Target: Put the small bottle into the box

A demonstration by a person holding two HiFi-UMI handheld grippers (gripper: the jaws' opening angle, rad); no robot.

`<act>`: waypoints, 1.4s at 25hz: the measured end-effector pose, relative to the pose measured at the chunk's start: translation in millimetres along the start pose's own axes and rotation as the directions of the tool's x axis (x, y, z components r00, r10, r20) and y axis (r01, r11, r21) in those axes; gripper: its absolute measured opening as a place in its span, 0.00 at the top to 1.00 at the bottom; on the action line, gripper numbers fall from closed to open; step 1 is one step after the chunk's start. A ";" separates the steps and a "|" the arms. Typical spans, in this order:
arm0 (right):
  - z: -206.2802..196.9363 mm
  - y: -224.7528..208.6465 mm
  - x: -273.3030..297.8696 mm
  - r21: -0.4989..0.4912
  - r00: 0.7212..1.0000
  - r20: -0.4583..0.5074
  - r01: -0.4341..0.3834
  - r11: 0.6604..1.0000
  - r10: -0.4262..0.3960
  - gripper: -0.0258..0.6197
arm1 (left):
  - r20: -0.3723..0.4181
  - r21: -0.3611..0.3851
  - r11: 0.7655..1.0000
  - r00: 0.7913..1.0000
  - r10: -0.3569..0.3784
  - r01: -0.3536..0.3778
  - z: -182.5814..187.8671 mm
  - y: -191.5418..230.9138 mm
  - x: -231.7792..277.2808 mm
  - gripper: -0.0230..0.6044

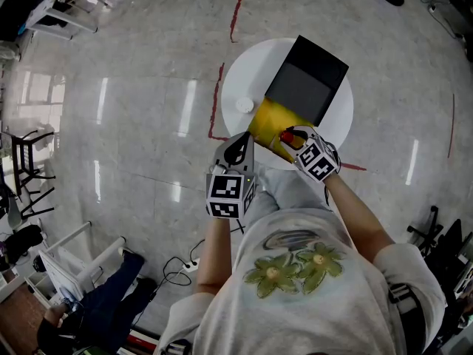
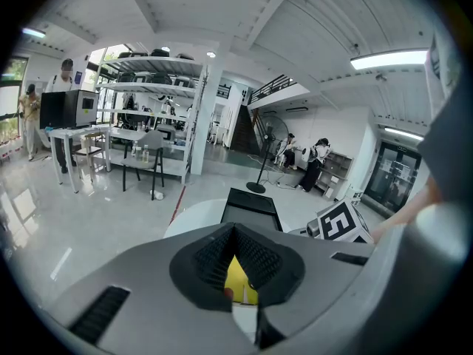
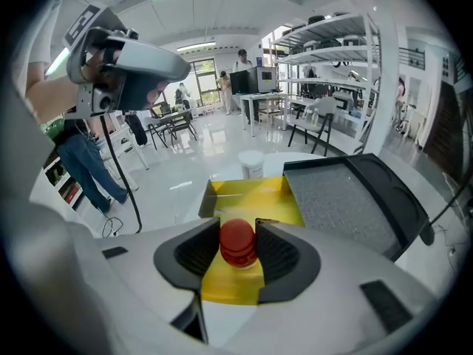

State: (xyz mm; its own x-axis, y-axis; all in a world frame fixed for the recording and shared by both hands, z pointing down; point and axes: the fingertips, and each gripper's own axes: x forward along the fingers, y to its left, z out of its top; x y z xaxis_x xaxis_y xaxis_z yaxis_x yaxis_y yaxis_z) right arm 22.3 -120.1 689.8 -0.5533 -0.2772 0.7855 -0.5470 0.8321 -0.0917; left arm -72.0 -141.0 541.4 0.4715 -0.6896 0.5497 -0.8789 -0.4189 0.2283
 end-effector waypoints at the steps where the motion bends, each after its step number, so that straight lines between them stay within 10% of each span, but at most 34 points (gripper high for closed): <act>1: -0.7 1.7 0.2 -0.010 1.000 -0.006 -0.002 1.000 0.001 0.71 | 0.001 0.001 1.000 1.000 0.000 0.000 0.6 -0.9 -0.5 0.96; 11: -7.8 3.6 0.4 -0.046 0.997 -0.047 0.054 0.997 -0.057 0.71 | 0.011 0.014 1.000 1.000 0.008 -0.008 -0.3 -8.8 -12.5 0.96; 20: 33.3 1.3 -45.4 -0.001 0.988 0.105 0.111 0.994 -0.111 0.71 | 0.045 0.028 1.000 0.999 0.003 -0.004 5.8 -21.0 -26.3 0.96; 25: 68.9 -0.6 -96.1 0.025 0.945 0.267 0.188 0.982 -0.188 0.94 | 0.078 0.047 0.999 0.997 -0.012 0.008 14.5 -35.2 -35.4 0.96; 35: 100.8 18.6 -170.2 0.083 0.872 0.424 0.232 0.969 -0.245 0.96 | 0.135 0.099 0.995 0.990 -0.036 0.023 31.7 -66.7 -59.1 0.96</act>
State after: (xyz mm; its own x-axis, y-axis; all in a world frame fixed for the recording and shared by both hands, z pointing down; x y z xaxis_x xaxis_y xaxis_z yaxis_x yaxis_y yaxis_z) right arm 42.9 -105.9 492.7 -0.6148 -0.6488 0.4484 -0.7105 0.7025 0.0423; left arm -38.9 -91.0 468.3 0.5087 -0.7475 0.4272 -0.8562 -0.4913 0.1598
